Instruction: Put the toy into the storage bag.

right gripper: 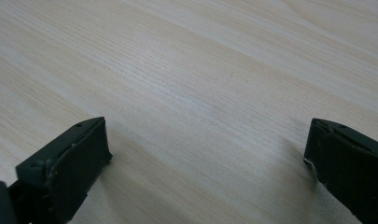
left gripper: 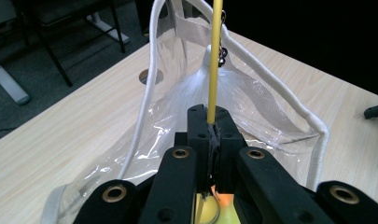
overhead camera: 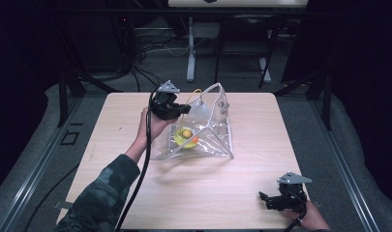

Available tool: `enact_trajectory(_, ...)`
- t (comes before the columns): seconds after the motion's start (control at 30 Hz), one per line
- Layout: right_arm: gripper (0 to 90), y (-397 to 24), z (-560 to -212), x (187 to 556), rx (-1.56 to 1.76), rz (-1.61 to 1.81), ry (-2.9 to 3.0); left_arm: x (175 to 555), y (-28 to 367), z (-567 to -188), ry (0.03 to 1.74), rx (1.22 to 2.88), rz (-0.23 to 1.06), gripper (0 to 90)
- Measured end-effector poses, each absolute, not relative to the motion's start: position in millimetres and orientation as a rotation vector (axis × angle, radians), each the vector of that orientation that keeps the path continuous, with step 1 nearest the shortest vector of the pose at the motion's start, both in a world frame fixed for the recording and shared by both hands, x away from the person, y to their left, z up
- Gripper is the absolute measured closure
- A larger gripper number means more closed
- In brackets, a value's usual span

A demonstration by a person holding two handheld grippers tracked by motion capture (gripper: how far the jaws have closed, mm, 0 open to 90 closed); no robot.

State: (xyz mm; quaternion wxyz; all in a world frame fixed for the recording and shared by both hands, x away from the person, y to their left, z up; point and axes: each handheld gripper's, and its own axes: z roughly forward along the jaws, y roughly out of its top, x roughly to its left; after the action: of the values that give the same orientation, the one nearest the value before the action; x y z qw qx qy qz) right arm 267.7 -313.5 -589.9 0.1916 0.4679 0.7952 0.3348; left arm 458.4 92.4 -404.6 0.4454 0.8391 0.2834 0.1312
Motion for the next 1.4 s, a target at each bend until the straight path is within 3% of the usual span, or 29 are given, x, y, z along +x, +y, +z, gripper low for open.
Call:
enact_trajectory(1.1,0.0,-313.5,-589.9,267.6,1.315,0.927,2.23,466.7,88.2,-434.9,0.764,2.116,0.324,87.2)
enact_trajectory(1.3,0.0,-313.5,-589.9,267.6,1.315,0.928,2.23,464.3,90.0,-430.4,0.779,2.086,0.324,64.9)
enact_trajectory(1.4,0.0,-313.5,-589.9,267.5,1.315,0.927,2.23,462.4,92.9,-425.9,0.772,2.085,0.316,48.8)
